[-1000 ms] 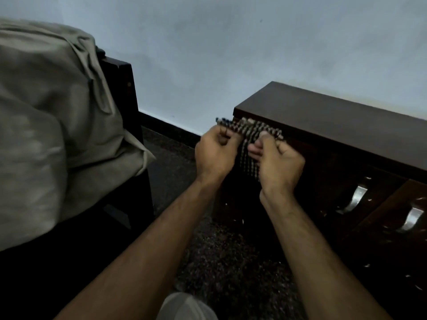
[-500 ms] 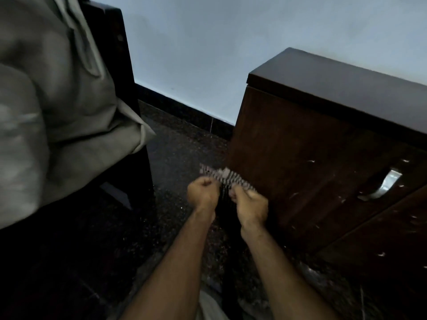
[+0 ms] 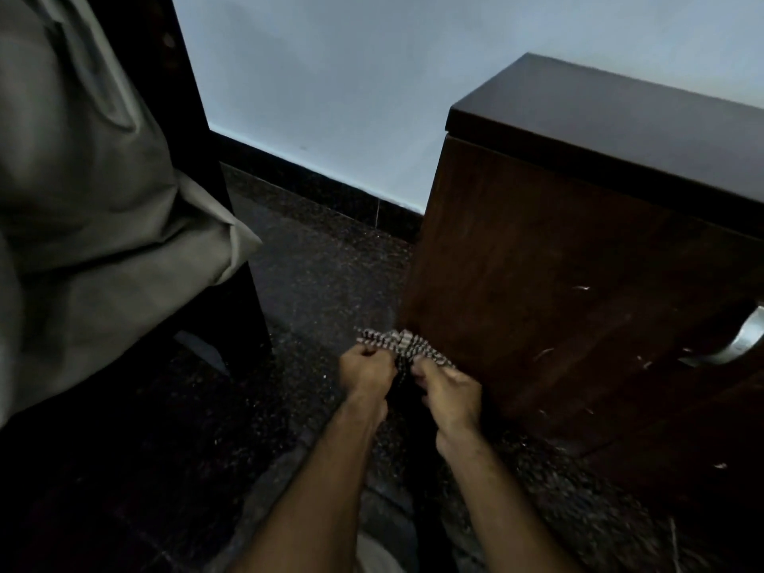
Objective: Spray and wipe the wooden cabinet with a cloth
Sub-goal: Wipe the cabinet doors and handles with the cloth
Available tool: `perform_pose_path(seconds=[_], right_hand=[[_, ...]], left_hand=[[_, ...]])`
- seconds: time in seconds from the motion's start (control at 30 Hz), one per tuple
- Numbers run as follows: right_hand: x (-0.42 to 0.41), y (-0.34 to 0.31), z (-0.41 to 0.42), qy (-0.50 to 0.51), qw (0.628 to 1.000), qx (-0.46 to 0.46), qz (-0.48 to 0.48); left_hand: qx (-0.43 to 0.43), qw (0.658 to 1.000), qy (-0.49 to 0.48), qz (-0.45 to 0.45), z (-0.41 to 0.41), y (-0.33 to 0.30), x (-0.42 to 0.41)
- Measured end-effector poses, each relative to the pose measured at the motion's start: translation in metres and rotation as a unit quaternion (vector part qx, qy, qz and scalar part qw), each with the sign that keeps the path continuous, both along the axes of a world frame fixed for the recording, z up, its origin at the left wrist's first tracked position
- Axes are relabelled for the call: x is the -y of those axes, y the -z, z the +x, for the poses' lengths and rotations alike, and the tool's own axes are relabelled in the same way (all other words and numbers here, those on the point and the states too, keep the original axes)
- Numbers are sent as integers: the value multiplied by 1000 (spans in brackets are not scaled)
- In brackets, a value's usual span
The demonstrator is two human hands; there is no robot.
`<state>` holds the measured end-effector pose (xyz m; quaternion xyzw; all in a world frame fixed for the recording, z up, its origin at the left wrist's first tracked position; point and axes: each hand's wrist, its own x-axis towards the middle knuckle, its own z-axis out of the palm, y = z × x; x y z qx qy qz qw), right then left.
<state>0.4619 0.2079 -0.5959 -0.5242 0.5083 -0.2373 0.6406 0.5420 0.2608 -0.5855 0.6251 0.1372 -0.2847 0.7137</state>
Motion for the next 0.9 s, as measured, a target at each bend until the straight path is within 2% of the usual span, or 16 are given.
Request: perform_pose_path(seconds=[0.13, 0.27, 0.43, 0.63, 0.77, 0.9], right_hand=[[-3, -5, 2, 10, 1000, -18, 11], [9, -14, -13, 28, 999, 30, -17], [-2, -7, -21, 21, 998, -38, 39], [13, -17, -36, 63, 997, 0, -36], [13, -5, -50, 15, 997, -77, -7], [20, -12, -64, 33, 994, -85, -54]], left_hand=[[-8, 1000, 16, -12, -7, -7, -3], [5, 999, 21, -26, -12, -15, 7], [-29, 999, -1, 33, -30, -2, 7], [3, 1000, 10, -4, -41, -12, 22], [-34, 998, 42, 15, -45, 40, 33], [-18, 998, 64, 17, -58, 29, 37]])
